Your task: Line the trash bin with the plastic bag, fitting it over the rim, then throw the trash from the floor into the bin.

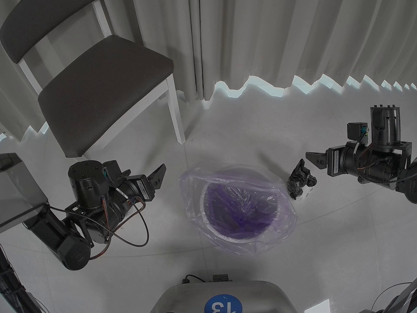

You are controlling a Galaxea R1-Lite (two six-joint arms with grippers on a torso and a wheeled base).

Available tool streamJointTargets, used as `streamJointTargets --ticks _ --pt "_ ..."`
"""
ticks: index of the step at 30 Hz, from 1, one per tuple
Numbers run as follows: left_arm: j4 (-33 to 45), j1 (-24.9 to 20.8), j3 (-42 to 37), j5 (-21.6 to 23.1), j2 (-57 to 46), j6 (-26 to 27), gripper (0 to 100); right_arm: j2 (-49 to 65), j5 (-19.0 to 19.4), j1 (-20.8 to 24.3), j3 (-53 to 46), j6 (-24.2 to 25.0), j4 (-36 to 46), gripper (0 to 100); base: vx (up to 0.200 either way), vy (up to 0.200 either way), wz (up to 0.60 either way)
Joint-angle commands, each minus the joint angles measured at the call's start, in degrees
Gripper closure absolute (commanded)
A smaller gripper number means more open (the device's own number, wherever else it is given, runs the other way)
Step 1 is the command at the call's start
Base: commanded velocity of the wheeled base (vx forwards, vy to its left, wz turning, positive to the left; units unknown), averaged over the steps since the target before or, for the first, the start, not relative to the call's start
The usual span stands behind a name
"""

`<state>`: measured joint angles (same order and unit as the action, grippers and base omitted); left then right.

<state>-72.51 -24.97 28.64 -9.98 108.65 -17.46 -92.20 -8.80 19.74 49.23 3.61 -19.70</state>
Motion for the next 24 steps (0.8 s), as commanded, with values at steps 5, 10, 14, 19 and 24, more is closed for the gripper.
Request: streamJointTargets --ticks 5,10,14,19,24 --pt "0.0 -0.5 0.0 0.0 -0.2 0.0 0 -3.3 0.0 1.5 4.4 -0.2 0.2 0 0.000 0.000 0.00" --pt "0.0 -0.6 -0.4 0.0 -0.7 0.1 0 -5.4 0.0 3.0 8.3 -0.1 0.4 0 0.000 0.000 0.00" --pt "0.2 -0.6 -0.6 0.0 -1.7 0.1 0 -7.9 0.0 4.9 9.5 0.0 -0.1 0 0.000 0.000 0.00" --pt "0.2 -1.0 -0.5 -0.1 -1.8 0.1 0 -11.4 0.2 5.7 10.1 0.3 -1.0 0 0.000 0.000 0.00" --pt "0.1 -1.4 -0.6 -0.2 -1.6 0.1 0 -15.3 0.3 6.6 10.5 0.0 -3.2 0 0.000 0.000 0.00"
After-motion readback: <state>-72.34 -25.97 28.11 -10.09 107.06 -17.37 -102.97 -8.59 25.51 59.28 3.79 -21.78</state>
